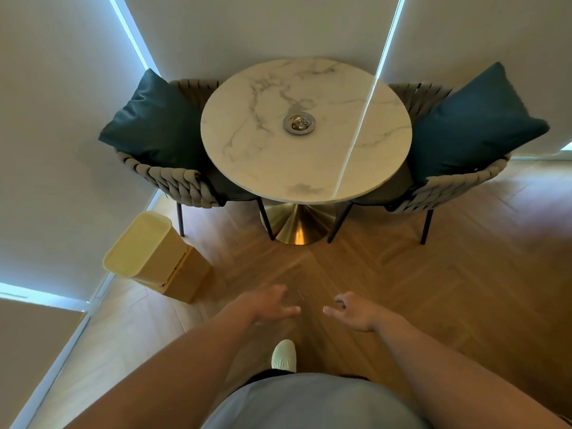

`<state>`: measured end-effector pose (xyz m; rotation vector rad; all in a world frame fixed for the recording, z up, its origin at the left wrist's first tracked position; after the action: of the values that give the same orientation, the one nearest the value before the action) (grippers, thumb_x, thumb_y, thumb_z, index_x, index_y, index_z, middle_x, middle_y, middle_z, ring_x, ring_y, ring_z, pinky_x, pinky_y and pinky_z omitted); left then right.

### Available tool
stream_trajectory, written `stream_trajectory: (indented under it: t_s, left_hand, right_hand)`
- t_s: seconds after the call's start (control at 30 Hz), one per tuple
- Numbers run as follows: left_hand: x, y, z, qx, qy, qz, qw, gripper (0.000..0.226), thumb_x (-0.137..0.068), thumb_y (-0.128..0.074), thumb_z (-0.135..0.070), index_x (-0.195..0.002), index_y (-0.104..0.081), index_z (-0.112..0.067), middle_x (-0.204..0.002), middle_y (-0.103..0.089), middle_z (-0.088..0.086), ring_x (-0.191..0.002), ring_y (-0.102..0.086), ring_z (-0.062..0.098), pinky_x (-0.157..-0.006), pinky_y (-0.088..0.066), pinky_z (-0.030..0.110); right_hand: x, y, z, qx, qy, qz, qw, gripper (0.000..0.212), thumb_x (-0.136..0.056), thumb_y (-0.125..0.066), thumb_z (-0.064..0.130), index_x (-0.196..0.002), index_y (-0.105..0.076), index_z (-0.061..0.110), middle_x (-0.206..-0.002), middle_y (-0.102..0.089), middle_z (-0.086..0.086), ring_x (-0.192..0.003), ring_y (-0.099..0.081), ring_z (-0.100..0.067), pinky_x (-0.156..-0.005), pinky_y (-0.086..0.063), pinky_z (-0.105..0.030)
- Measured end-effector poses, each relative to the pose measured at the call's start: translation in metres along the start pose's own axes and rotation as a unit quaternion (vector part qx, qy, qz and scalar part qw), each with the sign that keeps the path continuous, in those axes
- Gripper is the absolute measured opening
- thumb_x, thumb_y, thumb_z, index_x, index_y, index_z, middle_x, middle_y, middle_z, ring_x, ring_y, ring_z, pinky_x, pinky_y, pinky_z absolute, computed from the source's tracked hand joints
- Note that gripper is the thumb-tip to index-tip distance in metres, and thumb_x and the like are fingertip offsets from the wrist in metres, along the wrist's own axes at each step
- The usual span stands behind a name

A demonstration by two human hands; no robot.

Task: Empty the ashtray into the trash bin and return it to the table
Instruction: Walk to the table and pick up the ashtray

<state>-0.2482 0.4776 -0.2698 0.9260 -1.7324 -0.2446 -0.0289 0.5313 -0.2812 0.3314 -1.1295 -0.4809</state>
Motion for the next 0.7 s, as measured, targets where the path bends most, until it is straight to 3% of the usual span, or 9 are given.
stream_trajectory:
  t_s: [0.37,0.5,0.7]
  left_hand:
    - [-0.044,0.073,0.019,-0.008,-0.034,-0.007,0.999,0.073,-0.086,-0.052,-0.070,-0.141,-0.044,-0.023,-0.141,-0.054,0.006,-0.123,-0.054,0.024,-0.101,-0.047,0.045]
    - [-0.059,0.091,0.018,0.001,-0.029,0.011,1.000,0.073,-0.087,-0.052,-0.068,-0.143,-0.043,-0.022,-0.142,-0.052,0.007,-0.123,-0.054,0.025,-0.102,-0.047,0.045]
    - [-0.094,0.131,0.009,0.014,-0.010,0.009,1.000,0.075,-0.086,-0.052,-0.069,-0.143,-0.043,-0.021,-0.140,-0.053,0.007,-0.123,-0.054,0.025,-0.102,-0.047,0.046]
  right_hand:
    - [-0.044,0.058,0.044,0.000,0.005,-0.019,1.000,0.076,-0.093,-0.050,0.061,-0.152,-0.035,0.015,-0.157,-0.039,-0.009,-0.143,-0.037,-0.027,-0.114,-0.037,-0.046]
    - [-0.063,0.079,0.050,0.017,0.008,-0.021,1.000,0.075,-0.093,-0.050,0.062,-0.150,-0.039,0.015,-0.151,-0.045,-0.010,-0.137,-0.044,-0.027,-0.109,-0.041,-0.043]
    - [-0.102,0.119,0.062,0.034,0.016,-0.005,0.999,0.078,-0.091,-0.049,0.065,-0.151,-0.038,0.017,-0.154,-0.042,-0.010,-0.140,-0.040,-0.026,-0.111,-0.040,-0.046]
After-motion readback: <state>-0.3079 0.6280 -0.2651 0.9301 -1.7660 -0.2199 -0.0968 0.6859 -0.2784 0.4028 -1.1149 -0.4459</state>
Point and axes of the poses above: each hand's wrist, its own x-axis away from the middle knuckle, its own y-axis out of the back of the hand, z = x × y, the point moved 5 cm from there along -x, towards the middle knuckle
